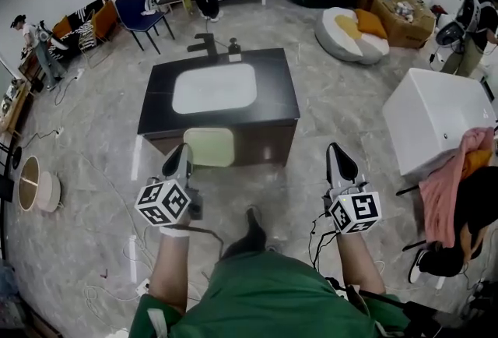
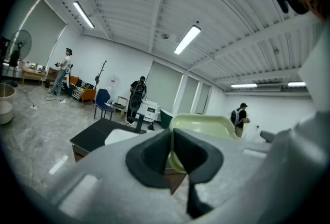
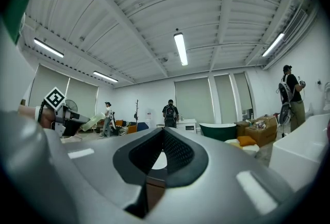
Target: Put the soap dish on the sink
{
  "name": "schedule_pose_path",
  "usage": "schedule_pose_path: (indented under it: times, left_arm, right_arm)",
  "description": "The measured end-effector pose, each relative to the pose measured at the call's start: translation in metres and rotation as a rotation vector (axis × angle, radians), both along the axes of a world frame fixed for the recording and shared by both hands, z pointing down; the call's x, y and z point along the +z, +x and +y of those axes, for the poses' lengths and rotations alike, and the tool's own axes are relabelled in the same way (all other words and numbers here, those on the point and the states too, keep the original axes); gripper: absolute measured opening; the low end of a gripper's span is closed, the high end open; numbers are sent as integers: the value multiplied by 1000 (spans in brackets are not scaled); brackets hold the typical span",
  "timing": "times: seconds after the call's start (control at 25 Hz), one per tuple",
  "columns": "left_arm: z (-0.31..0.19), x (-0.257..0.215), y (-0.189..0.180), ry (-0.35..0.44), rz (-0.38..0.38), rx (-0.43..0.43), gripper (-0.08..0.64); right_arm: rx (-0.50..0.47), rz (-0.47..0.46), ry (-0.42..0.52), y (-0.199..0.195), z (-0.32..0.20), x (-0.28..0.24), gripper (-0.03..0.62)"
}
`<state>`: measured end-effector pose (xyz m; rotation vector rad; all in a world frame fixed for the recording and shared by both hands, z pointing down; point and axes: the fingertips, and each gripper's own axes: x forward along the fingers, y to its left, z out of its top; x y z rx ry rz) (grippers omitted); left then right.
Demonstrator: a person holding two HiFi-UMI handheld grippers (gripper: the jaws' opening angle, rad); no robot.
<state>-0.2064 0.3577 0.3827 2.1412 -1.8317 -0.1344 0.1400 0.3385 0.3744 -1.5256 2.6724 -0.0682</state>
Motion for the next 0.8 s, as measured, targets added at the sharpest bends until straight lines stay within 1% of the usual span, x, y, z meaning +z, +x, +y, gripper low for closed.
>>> schedule_pose_path:
  times: [0.28,0.48,0.64,0.8]
  left_arm:
    - [-74,18,-5,-17,28,20,17]
    - [-139,33,-26,-40,66,28,17]
    - [-192,38,-38,-34,88,44,17]
    - [-236,53,-53,-40,112,56,17]
  right_arm:
    - [48,14,-28,5,-62,12,-2]
    - [73,30,-43,-10,-120,19,-2]
    - [95,76,-49,-22,-167,19,-2]
    - [123,133,-52,-33,-206,24,-2]
